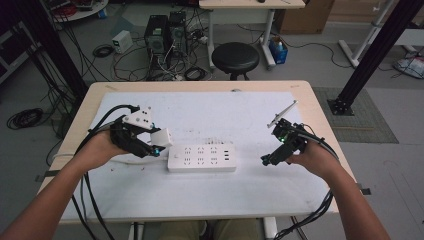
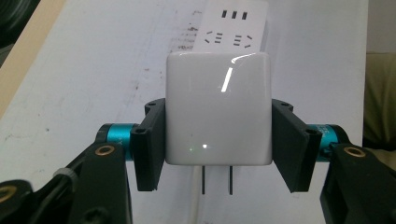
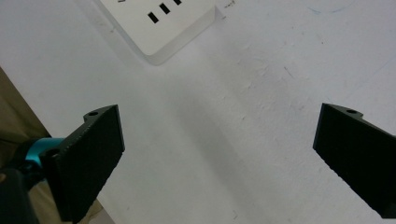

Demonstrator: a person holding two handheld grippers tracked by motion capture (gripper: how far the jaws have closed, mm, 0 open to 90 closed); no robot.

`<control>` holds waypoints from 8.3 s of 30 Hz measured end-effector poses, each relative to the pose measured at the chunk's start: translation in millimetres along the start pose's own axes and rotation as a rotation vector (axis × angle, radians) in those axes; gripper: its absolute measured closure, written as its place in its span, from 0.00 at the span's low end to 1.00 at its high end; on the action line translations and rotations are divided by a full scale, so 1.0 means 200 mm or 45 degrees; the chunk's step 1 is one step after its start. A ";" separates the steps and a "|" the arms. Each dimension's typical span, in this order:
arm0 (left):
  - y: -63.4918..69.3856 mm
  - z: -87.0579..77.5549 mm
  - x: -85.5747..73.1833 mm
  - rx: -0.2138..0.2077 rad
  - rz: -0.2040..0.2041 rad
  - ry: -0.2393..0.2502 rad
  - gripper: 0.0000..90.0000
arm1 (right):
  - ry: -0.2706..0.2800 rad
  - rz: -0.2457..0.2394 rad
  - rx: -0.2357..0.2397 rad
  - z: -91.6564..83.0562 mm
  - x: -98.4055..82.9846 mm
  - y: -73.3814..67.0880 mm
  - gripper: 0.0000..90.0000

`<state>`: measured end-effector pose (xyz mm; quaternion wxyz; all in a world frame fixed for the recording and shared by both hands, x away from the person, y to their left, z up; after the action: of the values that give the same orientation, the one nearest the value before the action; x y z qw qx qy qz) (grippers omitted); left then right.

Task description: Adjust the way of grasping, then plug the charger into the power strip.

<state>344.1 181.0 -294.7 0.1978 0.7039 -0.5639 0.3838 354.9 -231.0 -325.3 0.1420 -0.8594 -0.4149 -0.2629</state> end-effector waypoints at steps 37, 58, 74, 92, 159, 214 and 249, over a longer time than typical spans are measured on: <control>0.10 0.23 0.16 -0.149 0.128 0.092 0.47 | 0.452 0.406 0.574 0.12 0.24 -0.29 0.01; 0.14 0.34 0.25 -0.209 0.163 0.169 0.47 | 0.486 0.710 0.736 0.26 0.33 -0.31 0.05; 0.15 0.39 0.27 -0.196 0.188 0.157 0.47 | 0.459 0.847 0.804 0.31 0.34 -0.29 0.28; 0.16 0.41 0.29 -0.178 0.210 0.174 0.47 | 0.462 0.928 0.863 0.34 0.31 -0.27 0.58; -0.17 -0.03 -0.31 0.099 -0.139 -0.499 0.21 | -0.105 -0.388 -0.194 0.01 0.24 -0.12 0.69; -0.17 0.04 -0.39 0.064 -0.143 -0.484 0.21 | -0.307 -0.788 0.140 0.64 0.60 -0.36 0.69; -0.17 0.06 -0.42 0.040 -0.178 -0.479 0.21 | -0.417 -0.780 0.175 0.77 0.62 -0.36 0.69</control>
<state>374.1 236.2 -362.1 0.1042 0.8037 -0.5345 0.2398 413.4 -36.4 -378.7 0.0455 -0.7143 -0.6874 -0.1234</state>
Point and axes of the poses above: each handheld gripper's, and its own axes: z roughly forward along the jaws, x roughly out of its top, y roughly to its right, the point moved 1 cm from there along z, roughly forward along the jaws, and after that the axes turned 11 degrees about y, right-handed, at the moved point
